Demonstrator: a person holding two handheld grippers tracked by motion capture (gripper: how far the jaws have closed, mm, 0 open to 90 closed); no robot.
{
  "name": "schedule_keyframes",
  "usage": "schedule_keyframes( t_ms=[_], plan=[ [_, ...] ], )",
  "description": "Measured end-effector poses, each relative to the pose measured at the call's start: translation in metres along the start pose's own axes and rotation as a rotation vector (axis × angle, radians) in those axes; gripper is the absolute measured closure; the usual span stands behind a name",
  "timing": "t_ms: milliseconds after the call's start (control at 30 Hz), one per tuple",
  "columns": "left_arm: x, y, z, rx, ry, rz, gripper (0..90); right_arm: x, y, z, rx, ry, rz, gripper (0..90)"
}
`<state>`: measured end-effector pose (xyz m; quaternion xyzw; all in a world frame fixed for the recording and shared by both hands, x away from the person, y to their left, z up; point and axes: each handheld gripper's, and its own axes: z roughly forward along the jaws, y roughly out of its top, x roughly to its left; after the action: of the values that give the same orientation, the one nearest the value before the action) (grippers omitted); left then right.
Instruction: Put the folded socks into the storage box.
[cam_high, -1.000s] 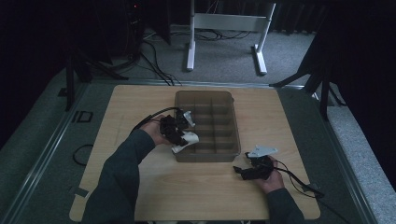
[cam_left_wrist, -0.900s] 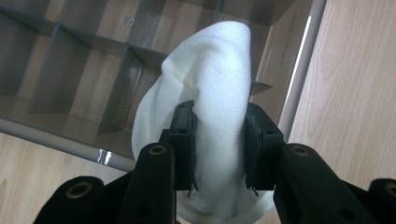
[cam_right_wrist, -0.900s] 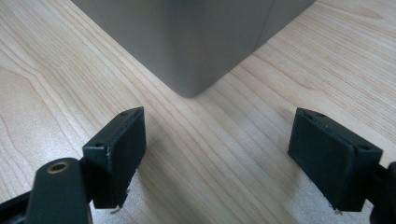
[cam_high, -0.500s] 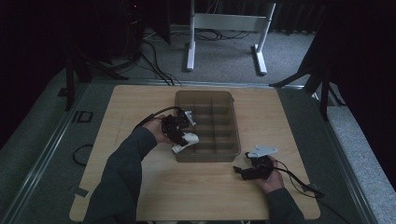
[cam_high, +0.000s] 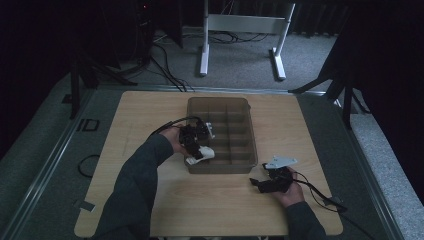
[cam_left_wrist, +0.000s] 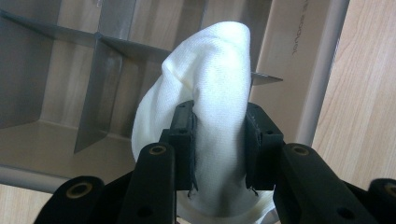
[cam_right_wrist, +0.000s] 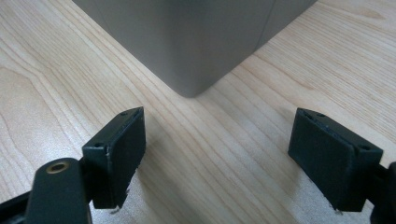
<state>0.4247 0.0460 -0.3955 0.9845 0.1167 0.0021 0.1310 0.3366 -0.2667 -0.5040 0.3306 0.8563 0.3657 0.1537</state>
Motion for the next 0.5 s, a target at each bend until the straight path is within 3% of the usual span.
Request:
schedule_keyframes(
  t_ms=[500],
  plan=[
    [0.0001, 0.0019, 0.0058, 0.030, -0.013, 0.020, 69.0, 0.0000, 0.0000, 0.0000, 0.000, 0.000, -0.001, 18.6]
  ],
)
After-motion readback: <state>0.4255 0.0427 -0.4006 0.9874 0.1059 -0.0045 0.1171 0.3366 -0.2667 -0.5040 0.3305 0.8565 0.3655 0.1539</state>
